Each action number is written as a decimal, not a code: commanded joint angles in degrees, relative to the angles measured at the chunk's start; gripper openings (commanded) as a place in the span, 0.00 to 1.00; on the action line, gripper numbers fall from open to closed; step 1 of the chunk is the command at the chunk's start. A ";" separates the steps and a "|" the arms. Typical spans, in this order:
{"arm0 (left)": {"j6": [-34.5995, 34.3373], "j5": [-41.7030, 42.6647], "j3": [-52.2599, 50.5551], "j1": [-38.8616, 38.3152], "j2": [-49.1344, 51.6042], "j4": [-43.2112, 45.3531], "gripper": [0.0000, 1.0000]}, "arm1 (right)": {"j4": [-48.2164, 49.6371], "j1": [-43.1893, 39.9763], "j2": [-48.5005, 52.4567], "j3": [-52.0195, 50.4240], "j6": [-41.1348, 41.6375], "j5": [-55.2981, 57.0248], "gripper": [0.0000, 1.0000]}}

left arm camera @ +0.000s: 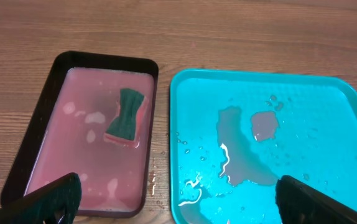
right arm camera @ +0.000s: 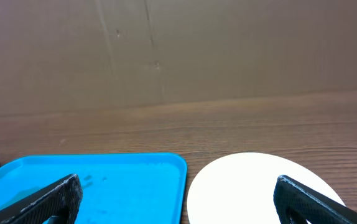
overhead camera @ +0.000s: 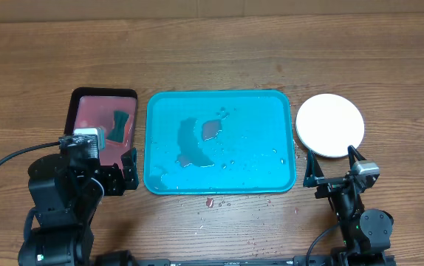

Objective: Clean dirty plates on tray and stack at the side

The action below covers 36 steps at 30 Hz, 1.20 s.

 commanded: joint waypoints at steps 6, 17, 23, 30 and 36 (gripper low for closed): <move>-0.15 0.09 -0.11 0.26 -0.09 0.17 1.00 | 0.33 0.50 -0.63 -0.61 0.20 0.59 1.00; -0.15 0.09 -0.11 0.26 -0.09 0.17 1.00 | 0.33 0.50 -0.63 -0.61 0.20 0.59 1.00; -0.15 0.09 -0.11 0.26 -0.09 0.17 1.00 | 0.33 0.50 -0.63 -0.61 0.20 0.59 1.00; -0.15 -1.64 -1.14 0.24 -3.54 -0.79 1.00 | 0.33 0.50 -0.63 -0.61 0.20 0.59 1.00; -3.72 -0.76 -12.70 -0.35 -13.62 7.78 1.00 | 0.33 0.50 -0.63 -0.61 0.20 0.59 1.00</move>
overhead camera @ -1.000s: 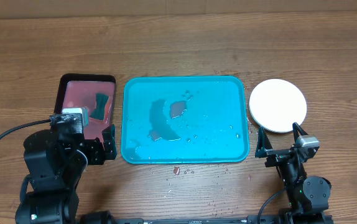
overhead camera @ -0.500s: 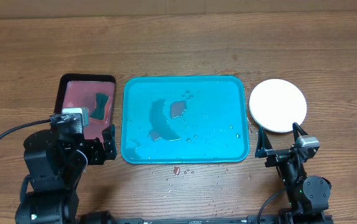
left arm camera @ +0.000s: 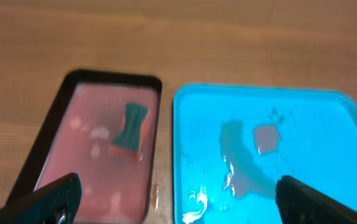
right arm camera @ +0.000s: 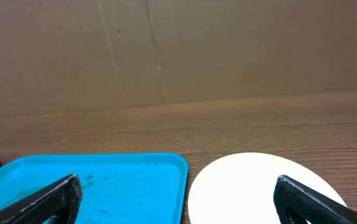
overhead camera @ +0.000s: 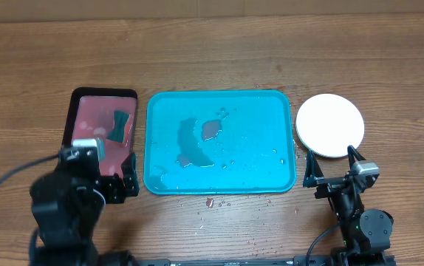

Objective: Clean dirty plates on tray and stack at the side

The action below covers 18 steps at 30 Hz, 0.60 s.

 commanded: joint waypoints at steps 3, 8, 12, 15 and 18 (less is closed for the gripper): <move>-6.23 0.09 -15.65 -1.44 -11.74 12.04 1.00 | 0.35 0.33 -0.61 -0.61 0.24 0.59 1.00; -6.80 0.48 -29.03 -3.39 -21.75 28.28 1.00 | 0.35 0.33 -0.63 -0.61 0.24 0.59 1.00; -6.75 0.52 -35.63 -3.89 -26.49 37.42 1.00 | 0.35 0.33 -0.63 -0.61 0.24 0.59 1.00; -5.05 0.50 -39.87 -3.87 -28.89 44.76 1.00 | 0.35 0.33 -0.63 -0.61 0.24 0.59 1.00; -1.53 0.52 -43.19 -3.89 -30.69 50.80 1.00 | 0.35 0.33 -0.63 -0.61 0.24 0.59 1.00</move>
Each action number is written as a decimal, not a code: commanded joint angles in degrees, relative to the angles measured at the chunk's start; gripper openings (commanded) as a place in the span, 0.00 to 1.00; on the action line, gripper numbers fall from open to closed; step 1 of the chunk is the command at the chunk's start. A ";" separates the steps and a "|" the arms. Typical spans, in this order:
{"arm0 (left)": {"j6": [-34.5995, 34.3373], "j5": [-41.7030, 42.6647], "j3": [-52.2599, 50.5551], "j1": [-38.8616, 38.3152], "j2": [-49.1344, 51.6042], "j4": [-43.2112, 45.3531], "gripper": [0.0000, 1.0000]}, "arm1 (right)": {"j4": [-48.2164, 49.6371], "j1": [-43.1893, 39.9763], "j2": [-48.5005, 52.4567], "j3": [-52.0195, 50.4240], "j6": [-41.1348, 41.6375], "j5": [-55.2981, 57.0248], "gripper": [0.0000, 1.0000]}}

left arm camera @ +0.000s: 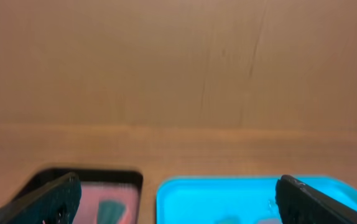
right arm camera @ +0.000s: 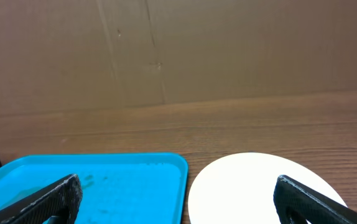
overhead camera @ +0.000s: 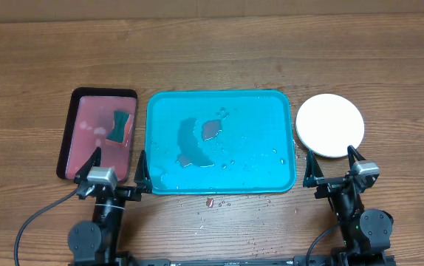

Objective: Clean dirty plates on tray and stack at the side

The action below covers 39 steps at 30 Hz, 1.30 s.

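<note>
The blue tray (overhead camera: 271, 103) lies mid-table, wet with pinkish puddles and holding no plate. A white plate (overhead camera: 330, 124) rests on the table just right of it, also seen low in the right wrist view as the white plate (right arm camera: 253, 186). My left gripper (overhead camera: 116, 164) sits open at the front edge, between the black tub and the tray, nothing between its fingers. My right gripper (overhead camera: 334, 164) sits open just in front of the plate, holding nothing. The left wrist view looks level across the table at the tray (left arm camera: 228, 193).
A black tub (overhead camera: 70, 118) of pink soapy water stands left of the tray, with a green sponge (overhead camera: 117, 127) floating in it. Drops of water spot the wood in front of the tray. A brown cardboard wall closes off the far side.
My left arm has dropped back to the front edge, and its camera now looks level instead of down onto the tub and tray. The right arm, plate, tray and sponge have not moved.
My left arm stood raised over the tub's near end, looking down on the sponge and wet tray. Then it had drawn back a little. Now it rests low at the front edge. The plate lay beside the tray throughout, and the right arm stayed still.
</note>
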 commanded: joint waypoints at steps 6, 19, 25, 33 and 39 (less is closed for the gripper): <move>5.16 -0.39 -4.59 -0.42 -2.10 1.05 1.00 | 0.31 0.33 -0.63 -0.61 0.24 0.59 1.00; 5.16 -0.44 -4.57 -0.39 -2.03 -4.96 1.00 | 0.31 0.33 -0.63 -0.61 0.24 0.59 1.00; 5.16 -0.42 -4.57 -0.39 -2.03 -4.96 1.00 | 0.31 0.33 -0.63 -0.61 0.24 0.59 1.00; 5.16 -0.42 -4.57 -0.39 -2.03 -4.96 1.00 | 0.31 0.33 -0.63 -0.61 0.24 0.59 1.00; 5.16 -0.42 -4.57 -0.39 -2.03 -4.96 1.00 | 0.31 0.33 -0.63 -0.61 0.24 0.59 1.00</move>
